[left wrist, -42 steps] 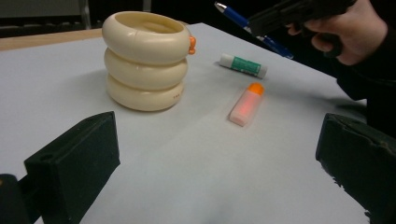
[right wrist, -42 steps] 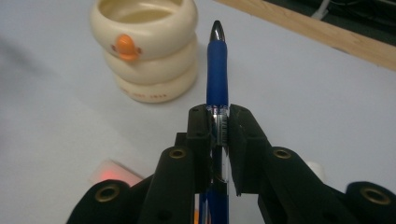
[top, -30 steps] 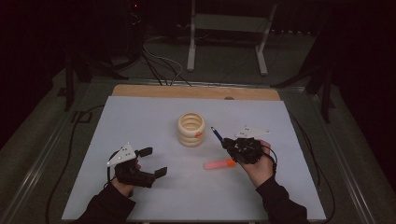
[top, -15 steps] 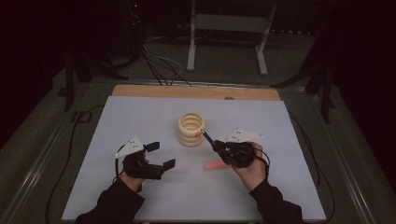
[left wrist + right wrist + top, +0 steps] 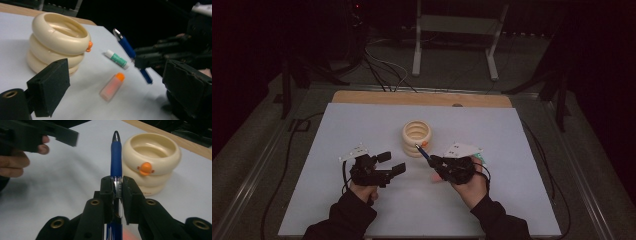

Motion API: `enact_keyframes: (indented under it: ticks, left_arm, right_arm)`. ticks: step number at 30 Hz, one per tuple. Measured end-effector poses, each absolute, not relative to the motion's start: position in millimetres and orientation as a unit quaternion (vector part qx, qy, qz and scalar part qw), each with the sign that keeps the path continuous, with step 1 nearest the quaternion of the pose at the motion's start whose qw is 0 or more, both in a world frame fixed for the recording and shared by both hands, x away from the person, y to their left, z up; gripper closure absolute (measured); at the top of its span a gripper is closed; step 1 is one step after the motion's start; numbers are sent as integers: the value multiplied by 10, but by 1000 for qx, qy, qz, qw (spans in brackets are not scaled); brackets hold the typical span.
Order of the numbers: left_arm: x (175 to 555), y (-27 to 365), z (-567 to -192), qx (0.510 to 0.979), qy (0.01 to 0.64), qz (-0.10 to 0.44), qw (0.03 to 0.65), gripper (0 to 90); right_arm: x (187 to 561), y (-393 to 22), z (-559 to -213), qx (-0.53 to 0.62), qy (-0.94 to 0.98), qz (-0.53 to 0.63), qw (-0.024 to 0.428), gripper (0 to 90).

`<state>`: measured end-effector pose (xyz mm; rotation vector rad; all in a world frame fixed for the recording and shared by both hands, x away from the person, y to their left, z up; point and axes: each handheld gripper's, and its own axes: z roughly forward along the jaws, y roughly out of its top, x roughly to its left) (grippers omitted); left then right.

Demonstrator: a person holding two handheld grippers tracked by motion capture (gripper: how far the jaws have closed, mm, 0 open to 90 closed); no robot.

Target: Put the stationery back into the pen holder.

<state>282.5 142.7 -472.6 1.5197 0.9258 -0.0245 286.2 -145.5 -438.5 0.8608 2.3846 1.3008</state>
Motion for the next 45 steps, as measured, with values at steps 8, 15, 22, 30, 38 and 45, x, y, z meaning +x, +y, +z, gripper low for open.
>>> enact_keyframes:
  ticks: [8, 15, 22, 30, 38, 45]
  left_arm:
    - [2869, 1340, -4774, 639, 422, -54, 640, 155]
    - [2926, 1278, -4867, 617, 442, -103, 643, 260]
    - [2940, 1245, -4889, 605, 448, -108, 649, 447]
    - [2968, 1229, -4929, 590, 453, -126, 656, 631]
    - [2970, 1234, -4933, 572, 446, -160, 670, 781]
    - [2953, 1240, -4902, 575, 437, -155, 674, 807]
  right_arm:
    - [2829, -1323, -4414, 283, 835, 452, 135, 793]
    - [2798, -1253, -4404, 273, 836, 458, 130, 793]
    - [2767, -1210, -4402, 264, 838, 461, 126, 793]
    - [2747, -1180, -4412, 256, 841, 461, 123, 793]
    - [2742, -1182, -4412, 255, 841, 461, 126, 793]
    - [2738, -1176, -4410, 249, 842, 462, 125, 789]
